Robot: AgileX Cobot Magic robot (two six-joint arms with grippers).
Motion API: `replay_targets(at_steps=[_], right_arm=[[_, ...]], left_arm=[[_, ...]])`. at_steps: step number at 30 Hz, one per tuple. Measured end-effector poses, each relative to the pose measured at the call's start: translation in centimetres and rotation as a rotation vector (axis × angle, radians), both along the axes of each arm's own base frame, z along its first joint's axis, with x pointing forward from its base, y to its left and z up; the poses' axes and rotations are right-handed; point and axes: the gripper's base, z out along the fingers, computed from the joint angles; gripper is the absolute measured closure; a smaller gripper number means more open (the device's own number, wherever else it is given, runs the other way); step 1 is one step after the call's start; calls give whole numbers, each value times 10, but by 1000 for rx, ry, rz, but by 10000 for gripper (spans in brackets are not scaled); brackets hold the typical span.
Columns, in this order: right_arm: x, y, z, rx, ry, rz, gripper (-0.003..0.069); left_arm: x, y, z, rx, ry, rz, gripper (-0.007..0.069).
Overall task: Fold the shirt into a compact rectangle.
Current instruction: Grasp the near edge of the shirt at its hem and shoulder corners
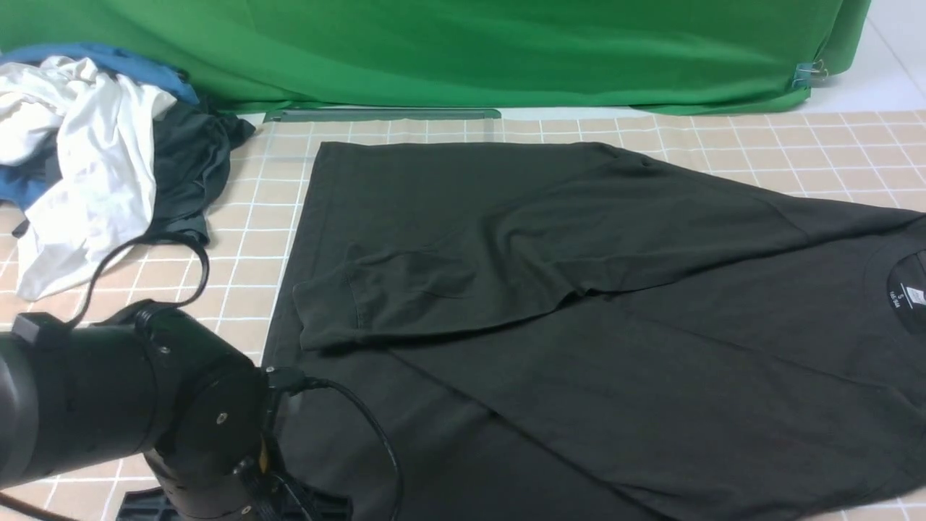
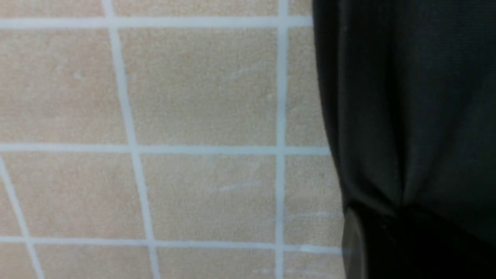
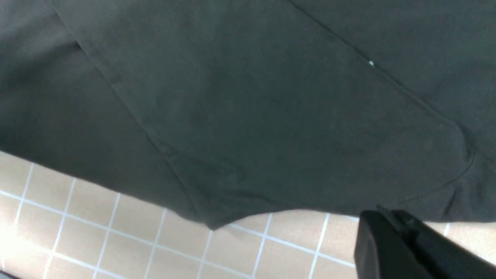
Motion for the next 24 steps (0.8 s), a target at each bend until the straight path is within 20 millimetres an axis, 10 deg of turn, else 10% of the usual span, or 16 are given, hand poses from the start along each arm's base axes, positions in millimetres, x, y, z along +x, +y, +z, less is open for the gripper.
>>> replay_targets(at_steps=[13, 24], right_arm=[[-8, 0, -26, 4, 124, 3, 478], [-4, -6, -113, -43, 332, -67, 244]], left_arm=[[-33, 33, 63, 43, -118, -10, 586], [-50, 50, 58, 149, -58, 3, 586]])
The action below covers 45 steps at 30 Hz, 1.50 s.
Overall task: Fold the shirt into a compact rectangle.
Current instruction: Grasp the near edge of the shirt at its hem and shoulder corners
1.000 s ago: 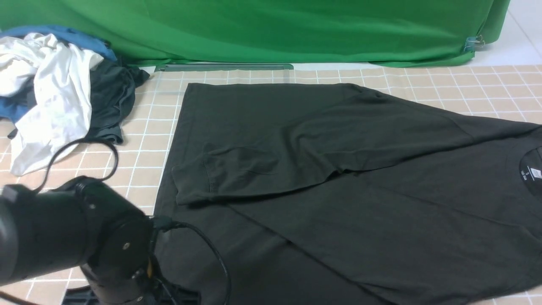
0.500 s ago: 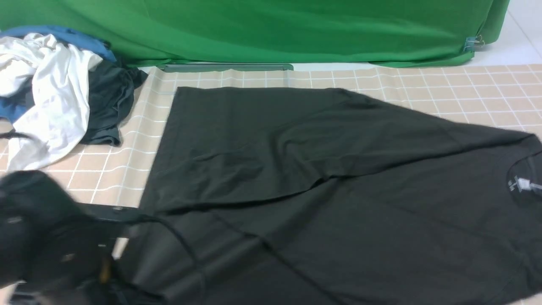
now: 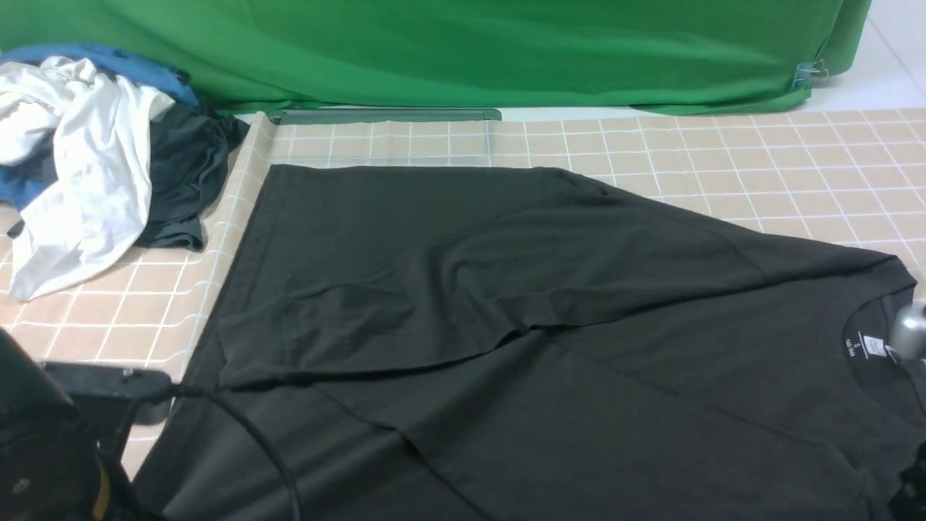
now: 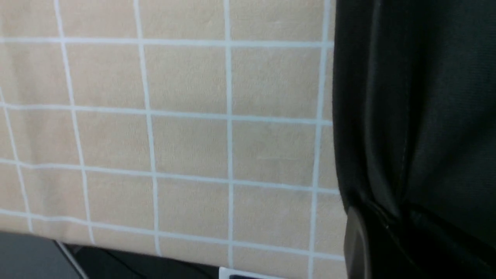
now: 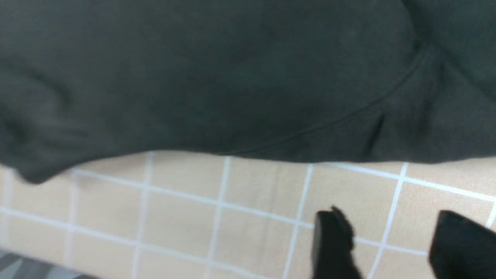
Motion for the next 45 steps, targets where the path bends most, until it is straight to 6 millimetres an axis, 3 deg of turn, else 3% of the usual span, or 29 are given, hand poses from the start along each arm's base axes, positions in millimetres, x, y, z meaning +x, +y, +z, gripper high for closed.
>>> replay_targets(at_steps=[6, 12, 16, 19, 20, 22, 25, 30, 33, 38, 43, 45], right_arm=[[16, -6, -31, -52, 51, -49, 93], [26, -7, -60, -62, 155, -63, 72], [30, -7, -65, -63, 173, -71, 74], [31, -8, -67, -74, 184, -61, 153], [32, -9, -67, -82, 185, -52, 218], [34, -12, -67, -106, 179, -19, 432], [38, -11, -65, -96, 185, 5, 588], [47, -8, -50, -70, 160, 6, 620], [52, -8, -29, -67, 106, 15, 620], [56, -6, -5, -48, 95, 20, 620], [52, 0, -4, -6, 138, 20, 605], [48, 12, -8, -3, 152, 67, 496]], left_arm=[[-8, -5, -13, -82, 38, 18, 586], [-4, -18, -16, -220, 9, 18, 586], [-3, -19, -17, -219, 9, 16, 586], [-2, -17, -17, -207, 2, 8, 586], [-2, -17, -17, -205, 5, 11, 586], [-2, -15, -17, -181, 0, 15, 586], [0, -13, -13, -153, -9, 21, 586], [19, -21, 14, -170, -117, -6, 586], [35, -25, 39, -197, -211, -5, 586], [63, -11, 69, -238, -295, 62, 586], [77, 7, 69, -246, -278, 98, 586], [84, 19, 63, -234, -256, 134, 586]])
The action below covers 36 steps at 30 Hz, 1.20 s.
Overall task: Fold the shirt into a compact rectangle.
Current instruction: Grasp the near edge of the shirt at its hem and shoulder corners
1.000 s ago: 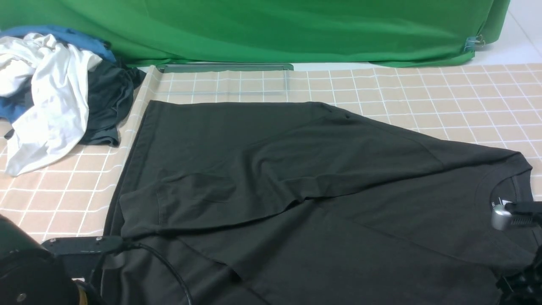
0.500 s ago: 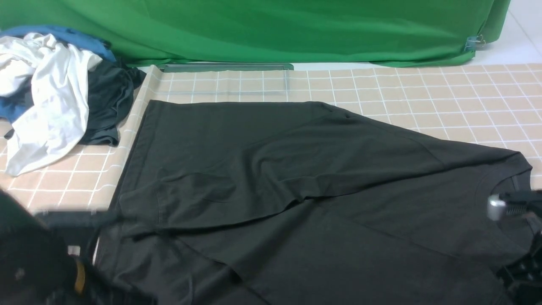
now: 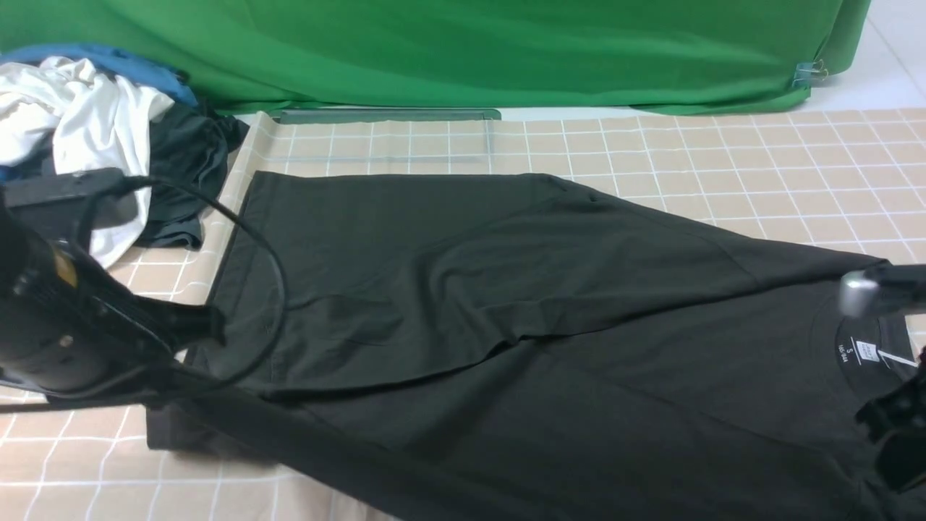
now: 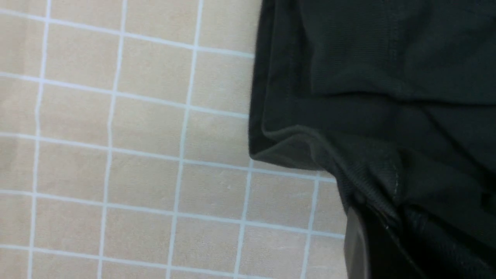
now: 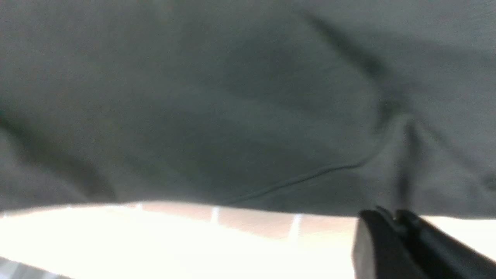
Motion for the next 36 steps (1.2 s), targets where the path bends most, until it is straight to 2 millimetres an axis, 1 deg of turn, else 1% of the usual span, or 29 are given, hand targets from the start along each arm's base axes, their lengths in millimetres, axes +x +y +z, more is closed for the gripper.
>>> replay_targets(at_steps=[1, 2, 3, 4, 5, 7, 10, 12, 15, 16, 19, 23, 25, 27, 29, 31, 32, 33, 35, 36], right_arm=[[0, 1, 0, 1, -3, 4, 485], [-3, 10, -4, 0, -3, 36, 386], [-3, 11, -4, 0, -3, 41, 373], [-5, 20, -6, 4, -10, 72, 295], [-6, 29, -7, 6, -20, 116, 253], [-9, 45, -7, 9, -40, 213, 208], [-18, 76, -9, 18, -89, 388, 186], [-24, 92, -10, 19, -129, 469, 172], [-31, 105, -13, 0, -163, 564, 155], [-38, 113, -17, -21, -171, 639, 139], [-44, 121, -28, -50, -156, 715, 120], [-47, 125, -47, -73, -135, 747, 118], [-45, 126, -54, -84, -144, 749, 130], [-42, 126, -57, -100, -160, 743, 204], [-39, 125, -57, -122, -176, 741, 400], [-36, 126, -55, -136, -187, 735, 538], [-35, 127, -54, -136, -185, 733, 570], [-34, 128, -52, -139, -181, 734, 580], [-30, 129, -43, -150, -176, 746, 582], [-26, 131, -34, -160, -190, 756, 582]], left_arm=[[1, 2, 0, 0, 1, 4, 586], [5, 6, -5, 2, 15, 11, 586], [6, 7, -5, 2, 16, 11, 586], [9, 8, -9, 2, 31, 4, 586], [11, 7, -12, -1, 38, -2, 586], [14, 6, -15, -11, 51, -10, 586], [19, 5, -21, -7, 62, -18, 586], [20, 5, -23, -5, 65, -26, 586], [21, 5, -23, -1, 66, -40, 586], [21, 5, -23, 1, 66, -48, 586], [21, 5, -23, 3, 65, -55, 586], [21, 4, -23, -11, 63, -51, 586], [21, 3, -23, -17, 62, -49, 586], [21, 3, -23, -22, 61, -48, 586], [21, 2, -23, -29, 62, -45, 586], [21, 2, -22, -35, 61, -44, 586], [21, 2, -22, -38, 60, -43, 586], [22, 1, -20, -41, 60, -42, 586], [25, 0, -15, -47, 45, -41, 586], [28, 0, -10, -53, 26, -41, 586]])
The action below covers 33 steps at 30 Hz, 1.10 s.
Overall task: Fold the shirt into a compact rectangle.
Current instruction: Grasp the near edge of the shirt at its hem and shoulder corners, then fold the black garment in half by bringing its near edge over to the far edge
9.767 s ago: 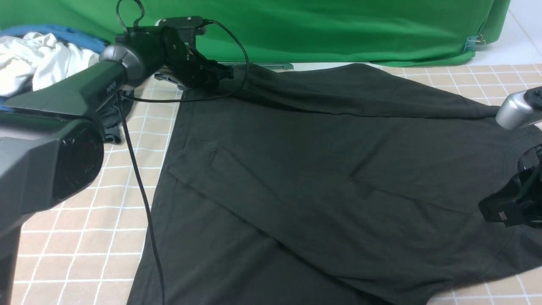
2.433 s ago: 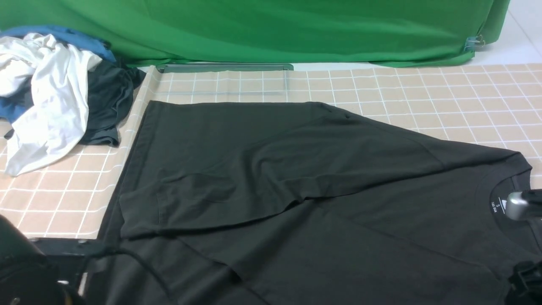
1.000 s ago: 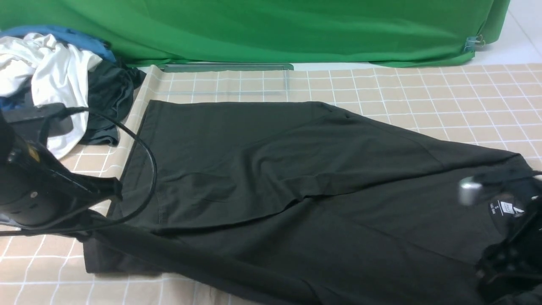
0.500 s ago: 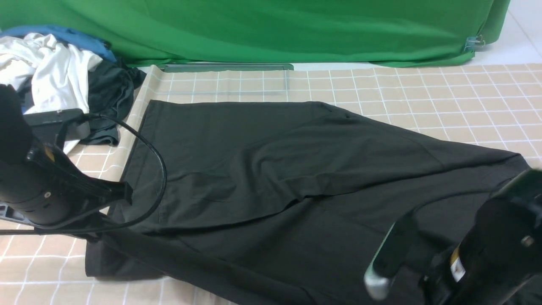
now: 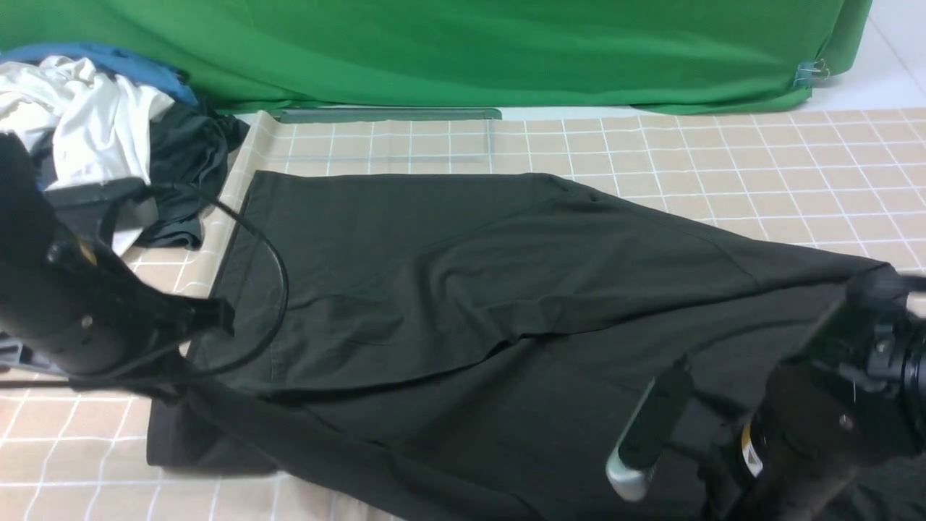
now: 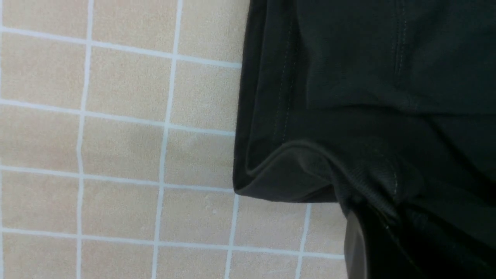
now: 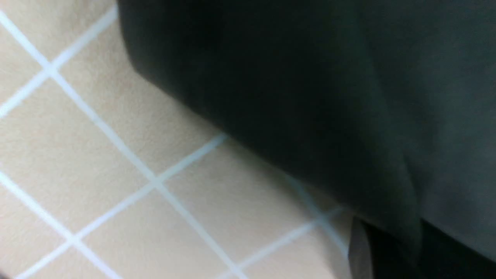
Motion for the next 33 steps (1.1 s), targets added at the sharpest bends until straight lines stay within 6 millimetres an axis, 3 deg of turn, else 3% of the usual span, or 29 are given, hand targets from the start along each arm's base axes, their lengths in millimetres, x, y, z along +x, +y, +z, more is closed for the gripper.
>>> replay_targets(at_steps=[3, 5, 8, 12, 14, 20, 25, 30, 33], right_arm=[[7, 2, 16, -15, -34, 22, 582], [25, 5, 40, -4, -108, 38, 582], [52, -2, 61, 34, -166, -7, 582], [85, -15, 74, 68, -205, -66, 582], [114, -27, 79, 97, -223, -117, 582], [176, -53, 62, 107, -234, -220, 582], [220, -61, 42, 123, -266, -267, 582], [249, -57, 27, 148, -332, -276, 576], [266, -53, 7, 174, -387, -289, 510]], left_arm=[[6, -2, 12, -13, -41, 2, 586], [17, -4, 26, -23, -90, 2, 586], [37, -7, 36, -27, -124, 1, 586], [62, -11, 40, -26, -139, 1, 586], [90, -15, 36, -16, -137, -1, 586], [151, -16, 24, 11, -153, 17, 586], [196, 0, 4, 4, -151, 100, 586], [222, 2, -15, 6, -150, 114, 586], [237, 2, -34, 12, -147, 123, 586]])
